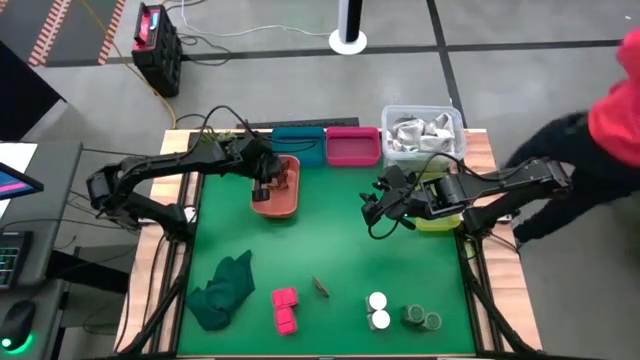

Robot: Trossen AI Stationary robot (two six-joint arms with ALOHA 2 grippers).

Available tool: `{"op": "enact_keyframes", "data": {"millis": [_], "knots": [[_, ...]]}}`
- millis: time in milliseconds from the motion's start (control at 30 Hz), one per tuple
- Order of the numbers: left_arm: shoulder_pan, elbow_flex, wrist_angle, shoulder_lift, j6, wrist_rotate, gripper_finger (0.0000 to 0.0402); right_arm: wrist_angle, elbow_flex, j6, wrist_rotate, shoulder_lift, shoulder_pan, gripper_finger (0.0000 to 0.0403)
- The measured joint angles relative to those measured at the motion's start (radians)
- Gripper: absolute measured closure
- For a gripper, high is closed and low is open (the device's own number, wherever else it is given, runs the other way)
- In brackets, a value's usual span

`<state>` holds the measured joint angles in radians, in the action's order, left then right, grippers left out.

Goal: Sort spices by type
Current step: Put the left brown spice bag into the orange bin, then put the brown spice bag into the orange bin

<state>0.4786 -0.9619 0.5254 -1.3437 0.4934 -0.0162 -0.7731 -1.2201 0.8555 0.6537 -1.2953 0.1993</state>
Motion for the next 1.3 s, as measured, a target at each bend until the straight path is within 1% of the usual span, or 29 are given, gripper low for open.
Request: {"op": "enact_keyframes", "data": {"millis": [400, 600, 1000, 1067, 1167, 1300], "knots": [[0.000, 0.000, -0.002, 0.000, 0.000, -0.015, 0.0325, 0.000, 0.000, 0.000, 0.000, 0.000, 0.000, 0.0143], [0.000, -0.005, 0.002, 0.002, 0.000, -0.016, 0.0322, 0.000, 0.000, 0.000, 0.000, 0.000, 0.000, 0.0143], [0.000, -0.114, 0.008, 0.002, 0.006, -0.024, 0.0322, 0.000, 0.000, 0.000, 0.000, 0.000, 0.000, 0.0143], [-0.013, -0.142, 0.019, 0.002, 0.005, 0.019, 0.0322, 0.000, 0.000, 0.001, -0.001, 0.000, 0.000, 0.0143], [-0.063, -0.174, 0.043, 0.003, -0.013, 0.131, 0.0322, 0.000, 0.000, 0.001, -0.005, 0.000, 0.000, 0.0143], [-0.193, -0.180, 0.055, 0.003, -0.103, 0.256, 0.0322, -0.019, 0.000, 0.001, -0.052, 0.006, -0.006, 0.0143]]}}
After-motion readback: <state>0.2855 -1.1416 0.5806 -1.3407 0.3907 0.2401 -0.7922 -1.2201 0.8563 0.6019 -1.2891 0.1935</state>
